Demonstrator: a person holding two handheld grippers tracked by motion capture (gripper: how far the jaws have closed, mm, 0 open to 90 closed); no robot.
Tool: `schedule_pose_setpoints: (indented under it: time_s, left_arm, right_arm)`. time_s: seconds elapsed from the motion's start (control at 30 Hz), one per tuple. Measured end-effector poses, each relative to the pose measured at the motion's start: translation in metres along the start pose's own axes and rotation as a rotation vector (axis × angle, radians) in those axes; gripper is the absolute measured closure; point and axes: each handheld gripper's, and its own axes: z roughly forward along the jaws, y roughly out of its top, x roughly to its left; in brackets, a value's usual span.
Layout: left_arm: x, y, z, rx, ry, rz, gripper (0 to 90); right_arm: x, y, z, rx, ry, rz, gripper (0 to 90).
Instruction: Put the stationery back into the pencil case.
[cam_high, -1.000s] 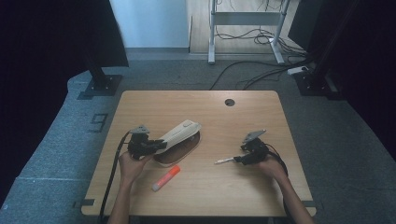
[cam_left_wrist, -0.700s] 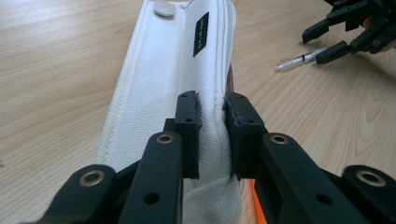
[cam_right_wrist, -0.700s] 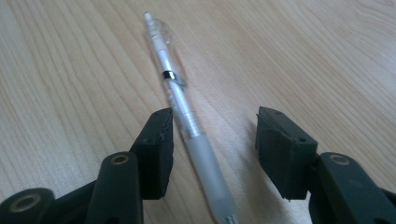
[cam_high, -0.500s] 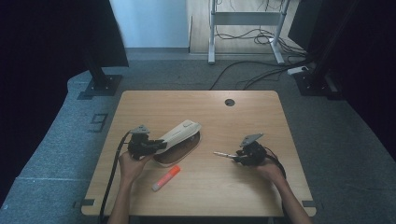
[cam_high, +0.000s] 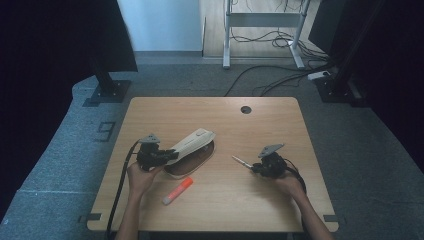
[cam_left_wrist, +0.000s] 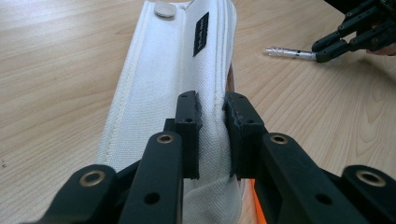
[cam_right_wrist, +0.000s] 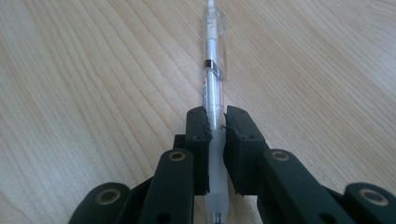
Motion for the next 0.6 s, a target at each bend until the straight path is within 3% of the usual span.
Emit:
schedule_pose_setpoints:
  time_s: [0.17,0.6]
  left_arm:
    - [0.0,0.0,0.0,-0.003,0.002,0.001,76.6]
    - [0.0,0.0,0.0,-0.004,0.004,0.002,76.7]
  right_arm:
    - [0.0,0.002,-0.004,-0.027,0.004,0.02,78.6]
    - [0.006,0.017,-0.015,-0.076,0.019,0.011,78.7]
